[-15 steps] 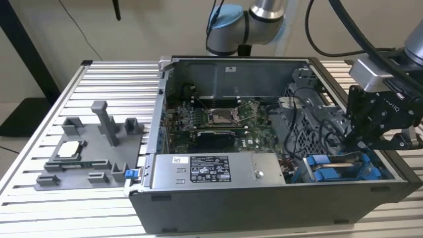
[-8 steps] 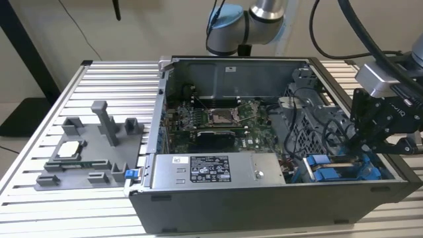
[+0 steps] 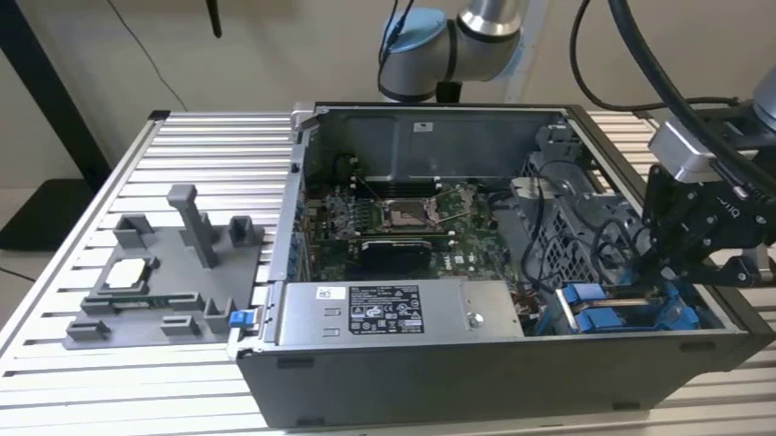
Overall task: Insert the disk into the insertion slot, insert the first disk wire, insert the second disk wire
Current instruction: 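Insert the first disk wire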
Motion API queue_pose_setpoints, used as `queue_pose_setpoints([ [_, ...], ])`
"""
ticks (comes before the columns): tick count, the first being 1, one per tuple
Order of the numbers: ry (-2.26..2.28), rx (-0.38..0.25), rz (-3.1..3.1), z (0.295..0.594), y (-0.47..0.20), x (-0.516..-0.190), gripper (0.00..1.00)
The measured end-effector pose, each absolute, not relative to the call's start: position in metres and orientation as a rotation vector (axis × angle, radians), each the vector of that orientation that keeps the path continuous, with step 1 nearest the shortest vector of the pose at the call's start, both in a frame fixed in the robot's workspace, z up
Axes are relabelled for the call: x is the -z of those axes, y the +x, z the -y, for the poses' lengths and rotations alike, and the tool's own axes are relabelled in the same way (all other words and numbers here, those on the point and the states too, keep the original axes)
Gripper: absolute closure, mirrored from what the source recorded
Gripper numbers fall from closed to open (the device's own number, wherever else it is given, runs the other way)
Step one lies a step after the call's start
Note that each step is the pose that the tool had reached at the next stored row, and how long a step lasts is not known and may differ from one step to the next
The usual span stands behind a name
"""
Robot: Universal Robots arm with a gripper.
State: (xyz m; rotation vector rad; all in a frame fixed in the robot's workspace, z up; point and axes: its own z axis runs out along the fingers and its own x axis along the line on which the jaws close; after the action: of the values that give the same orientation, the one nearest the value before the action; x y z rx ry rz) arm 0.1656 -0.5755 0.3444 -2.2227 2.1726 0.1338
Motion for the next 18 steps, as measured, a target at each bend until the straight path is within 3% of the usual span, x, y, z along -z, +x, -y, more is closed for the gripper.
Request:
queue_pose_setpoints([
  [18, -2.128, -0.136, -2.265, 0.5769, 0.1656, -0.3398, 1.00],
])
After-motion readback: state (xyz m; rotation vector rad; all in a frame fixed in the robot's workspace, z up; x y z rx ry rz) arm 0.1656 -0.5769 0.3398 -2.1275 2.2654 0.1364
